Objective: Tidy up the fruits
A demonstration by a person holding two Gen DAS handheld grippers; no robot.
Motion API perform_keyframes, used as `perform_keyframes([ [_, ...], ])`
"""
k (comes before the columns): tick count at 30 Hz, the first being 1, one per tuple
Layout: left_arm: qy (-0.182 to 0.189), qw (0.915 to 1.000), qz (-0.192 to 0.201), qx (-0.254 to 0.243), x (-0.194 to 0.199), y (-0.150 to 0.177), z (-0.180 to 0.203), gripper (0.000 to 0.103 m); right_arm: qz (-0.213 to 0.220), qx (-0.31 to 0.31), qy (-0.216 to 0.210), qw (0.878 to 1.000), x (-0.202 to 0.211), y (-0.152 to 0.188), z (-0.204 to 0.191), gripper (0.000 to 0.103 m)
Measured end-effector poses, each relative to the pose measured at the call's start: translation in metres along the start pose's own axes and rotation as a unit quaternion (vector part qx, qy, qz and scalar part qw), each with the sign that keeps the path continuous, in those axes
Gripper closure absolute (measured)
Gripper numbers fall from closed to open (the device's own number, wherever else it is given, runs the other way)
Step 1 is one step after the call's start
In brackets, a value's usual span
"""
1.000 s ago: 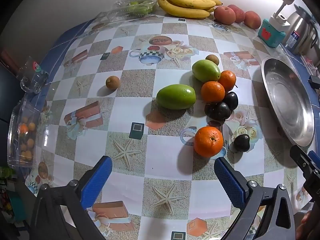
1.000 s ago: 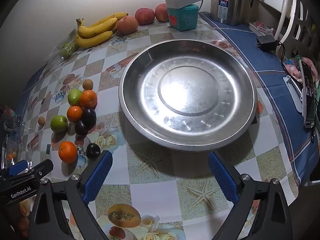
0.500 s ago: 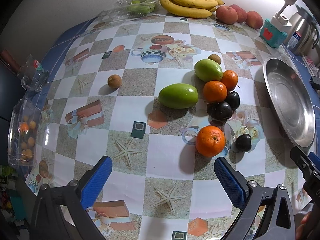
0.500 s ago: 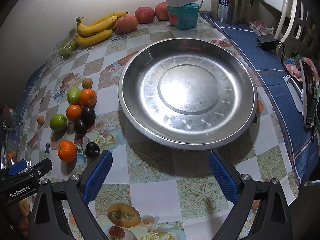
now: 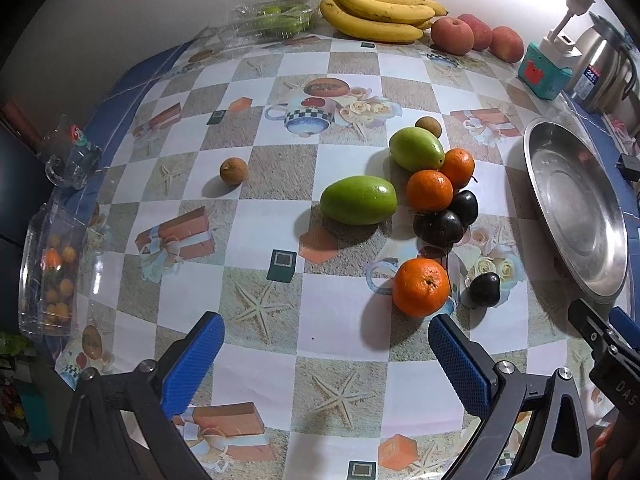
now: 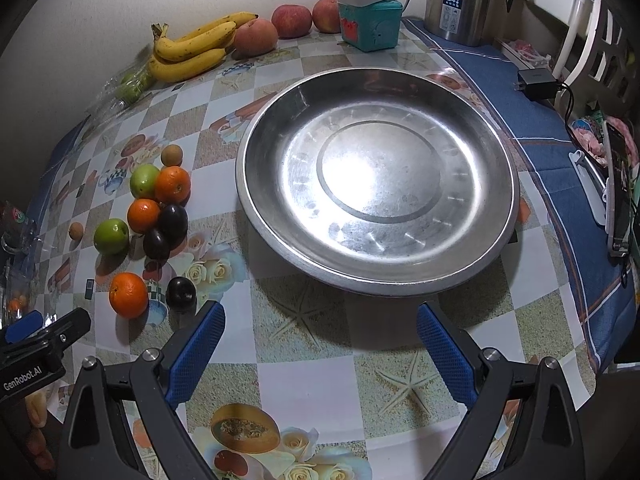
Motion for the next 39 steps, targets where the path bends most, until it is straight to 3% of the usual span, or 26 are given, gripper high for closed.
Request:
perform_keyframes([
  [12,0.008,0.9998,-0.018,0.003,0.000,-0.005,-0.001,0.000,-0.006,-0.007,-0.014,1.000,-0.004,0.000,-0.001,0.006],
  [19,-0.031,0.9994,-0.001,0.016,0.014,-0.030,-0.003,0.000,0.015,-0.005,0.001,1.000,-0.001,-0.001,0.000,0.006],
  [24,-0.001,0.9995,0.010,0.030,0.018,-0.044,0.002,0.000,0.019,-0.013,-0.003,1.000,-0.001,-0.001,0.003,0.006],
  [30,0.000,0.9993,0.019,0.031,0.007,-0.042,0.001,0.000,0.001,-0.007,0.013,1.000,-0.002,-0.002,0.001,0.006],
  [34,0.005,0.9990,-0.001,0.044,-0.008,-0.038,-0.007,0.000,-0.006,-0.009,-0.006,1.000,-0.004,-0.010,-0.009,0.006],
  [39,0.010,0.9981,0.011,0.060,-0.010,-0.041,-0.021,0.000,0.004,0.001,-0.015,1.000,-0.006,-0.022,-0.030,0.006],
])
Point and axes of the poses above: each gripper's, at about its wrist camera, not at the fingertips, and x roughly against the way its jaws point, z to its right, y to its underside, the point moved 2 cm from there along -x, roughly the way its jaws point, and after that the axes turned 5 degrees about z, right-handed, at the moved point
